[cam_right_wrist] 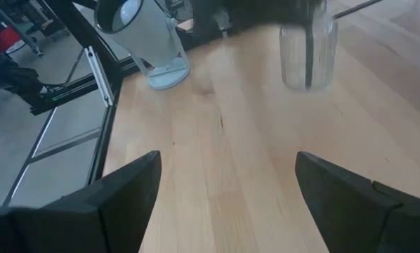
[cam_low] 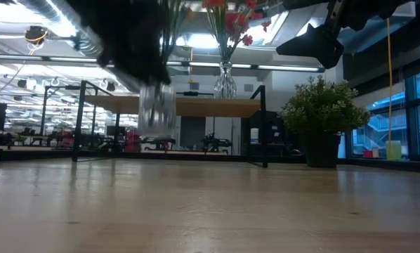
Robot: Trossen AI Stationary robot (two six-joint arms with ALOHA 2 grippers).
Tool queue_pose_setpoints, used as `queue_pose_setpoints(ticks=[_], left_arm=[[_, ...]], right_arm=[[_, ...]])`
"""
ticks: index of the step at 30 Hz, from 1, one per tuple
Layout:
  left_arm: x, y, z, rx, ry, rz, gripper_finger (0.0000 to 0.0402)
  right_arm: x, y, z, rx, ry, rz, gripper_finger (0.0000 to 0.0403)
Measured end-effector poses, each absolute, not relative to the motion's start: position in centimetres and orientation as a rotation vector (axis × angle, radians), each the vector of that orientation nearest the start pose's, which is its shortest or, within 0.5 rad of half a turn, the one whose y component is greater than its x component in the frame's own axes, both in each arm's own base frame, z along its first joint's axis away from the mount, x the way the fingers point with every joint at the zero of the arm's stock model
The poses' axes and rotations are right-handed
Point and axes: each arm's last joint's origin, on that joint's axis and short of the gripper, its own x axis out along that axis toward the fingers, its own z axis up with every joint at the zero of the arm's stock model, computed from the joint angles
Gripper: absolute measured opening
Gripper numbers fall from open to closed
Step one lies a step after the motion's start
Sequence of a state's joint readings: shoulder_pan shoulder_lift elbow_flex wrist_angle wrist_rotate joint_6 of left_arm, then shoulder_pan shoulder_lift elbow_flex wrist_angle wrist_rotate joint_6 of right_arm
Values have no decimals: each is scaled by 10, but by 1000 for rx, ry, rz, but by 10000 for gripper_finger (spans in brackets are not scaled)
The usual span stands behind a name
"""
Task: Pick and place flowers into a vace then onto a shelf
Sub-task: Put the transparent vase with colored flowers on the shelf
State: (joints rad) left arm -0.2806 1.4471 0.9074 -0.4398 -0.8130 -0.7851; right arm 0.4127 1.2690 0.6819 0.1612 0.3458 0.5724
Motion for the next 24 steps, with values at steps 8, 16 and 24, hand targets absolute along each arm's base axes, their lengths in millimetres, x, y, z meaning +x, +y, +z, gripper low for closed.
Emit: queue_pose_setpoints(ticks=[8, 16, 24], left_arm=[[242, -48, 308, -206, 507, 708, 155], [214, -14, 362, -98, 429, 773, 155], [211, 39, 362, -18, 541, 862, 155]], right_arm=[[247, 97, 231, 409, 400, -49, 330], [248, 97, 232, 418, 380, -47, 330], [250, 98, 238, 441, 321, -29, 330]])
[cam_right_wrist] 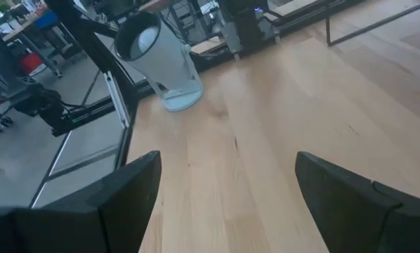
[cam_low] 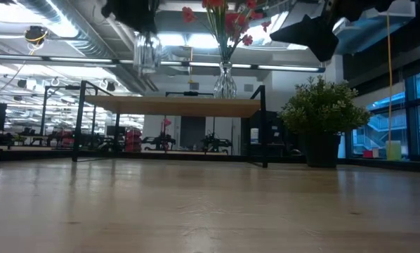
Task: Pick and place flowers into a vace then onto a shelf
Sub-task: Put the transparent vase with colored flowers on the shelf
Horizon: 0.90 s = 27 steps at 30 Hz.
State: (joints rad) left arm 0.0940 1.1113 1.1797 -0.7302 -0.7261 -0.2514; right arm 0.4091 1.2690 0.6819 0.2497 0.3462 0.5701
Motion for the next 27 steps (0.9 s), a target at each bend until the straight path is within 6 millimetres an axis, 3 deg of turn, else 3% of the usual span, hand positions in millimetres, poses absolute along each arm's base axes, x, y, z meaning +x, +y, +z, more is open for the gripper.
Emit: queue_pose_setpoints(ticks=[11, 22, 27], left_arm=[[207, 96, 354, -106, 602, 957, 156], [212, 110, 324, -145, 538, 968, 157], [210, 113, 323, -145, 536, 987, 155]], right_arm=[[251, 98, 242, 456, 287, -18, 330], [251, 98, 242, 457, 286, -18, 330], [251, 98, 242, 456, 286, -18, 330]])
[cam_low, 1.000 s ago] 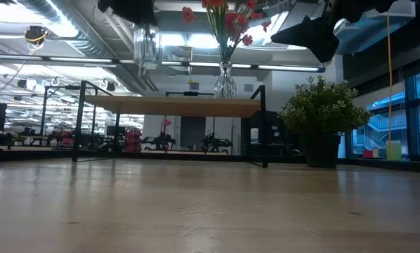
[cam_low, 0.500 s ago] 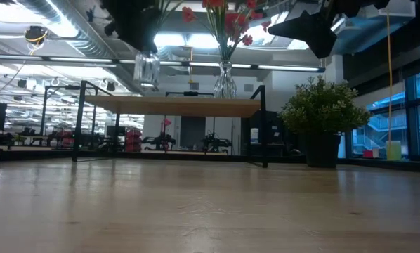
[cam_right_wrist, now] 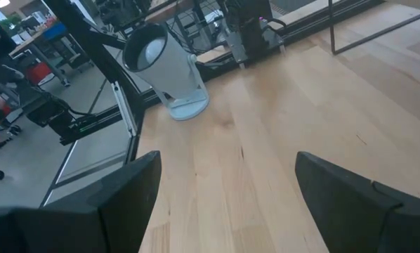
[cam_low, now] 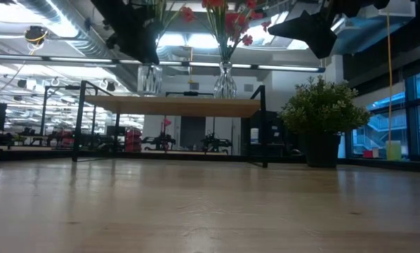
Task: Pick and place flowers into a vace then onto a shelf
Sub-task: Put the transparent vase with colored flowers on the shelf
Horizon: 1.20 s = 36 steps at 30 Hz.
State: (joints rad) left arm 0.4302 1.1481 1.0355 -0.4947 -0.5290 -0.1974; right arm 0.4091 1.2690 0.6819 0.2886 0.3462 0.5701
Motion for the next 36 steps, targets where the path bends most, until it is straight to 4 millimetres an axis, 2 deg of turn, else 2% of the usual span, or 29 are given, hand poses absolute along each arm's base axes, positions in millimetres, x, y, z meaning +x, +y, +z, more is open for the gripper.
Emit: queue_pose_setpoints(ticks=[8, 18, 36], left_arm=[[209, 122, 319, -166, 557, 1029, 157], [221, 130, 307, -185, 581, 1026, 160], [219, 126, 306, -248, 594, 994, 178]], right_arm=[[251, 98, 242, 453, 288, -18, 330], [251, 98, 241, 448, 291, -19, 330], [251, 98, 241, 449, 294, -20, 330]])
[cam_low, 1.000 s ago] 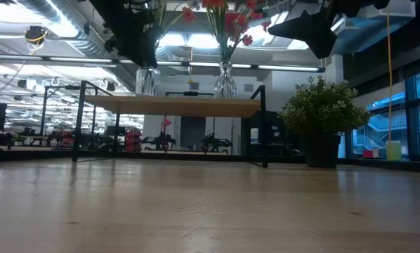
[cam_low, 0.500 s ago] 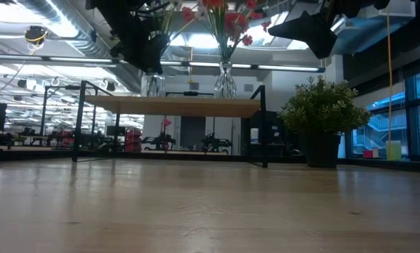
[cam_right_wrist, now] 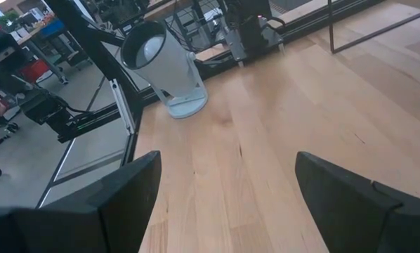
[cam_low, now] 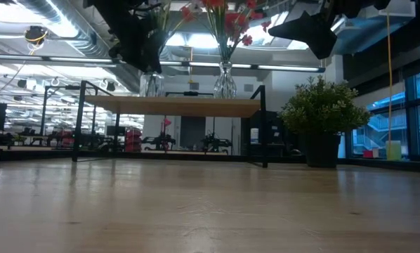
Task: Pick and place flowers into a vace then onto a shelf
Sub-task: Put the transparent vase with colored flowers on the shelf
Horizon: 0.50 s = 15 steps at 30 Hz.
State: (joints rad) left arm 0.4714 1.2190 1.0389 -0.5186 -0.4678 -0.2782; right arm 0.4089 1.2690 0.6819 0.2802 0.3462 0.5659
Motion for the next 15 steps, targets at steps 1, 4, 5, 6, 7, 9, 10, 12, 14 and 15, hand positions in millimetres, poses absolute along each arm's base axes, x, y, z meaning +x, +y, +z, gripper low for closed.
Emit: queue_pose_setpoints(ticks=[1, 4, 5, 6, 7, 9, 10, 12, 14, 15], left_arm=[[219, 126, 306, -251, 595, 989, 178], [219, 125, 306, -289, 586, 965, 179], [219, 125, 306, -292, 585, 960, 179], [219, 125, 307, -292, 585, 959, 179], [218, 124, 307, -290, 585, 959, 179], [217, 124, 308, -292, 585, 952, 181], [216, 123, 309, -290, 587, 944, 183], [211, 120, 312, -275, 598, 923, 189], [207, 118, 314, -269, 610, 918, 196], [204, 116, 314, -270, 617, 918, 200]], right_arm=[[251, 98, 241, 449, 293, -20, 330], [251, 98, 241, 449, 295, -20, 330], [251, 98, 241, 450, 294, -21, 330], [251, 98, 241, 450, 294, -20, 330], [251, 98, 241, 449, 295, -20, 330], [251, 98, 241, 450, 295, -21, 330], [251, 98, 241, 450, 295, -20, 330], [251, 98, 241, 450, 295, -21, 330], [251, 98, 241, 449, 295, -21, 330], [251, 98, 241, 449, 295, -21, 330]])
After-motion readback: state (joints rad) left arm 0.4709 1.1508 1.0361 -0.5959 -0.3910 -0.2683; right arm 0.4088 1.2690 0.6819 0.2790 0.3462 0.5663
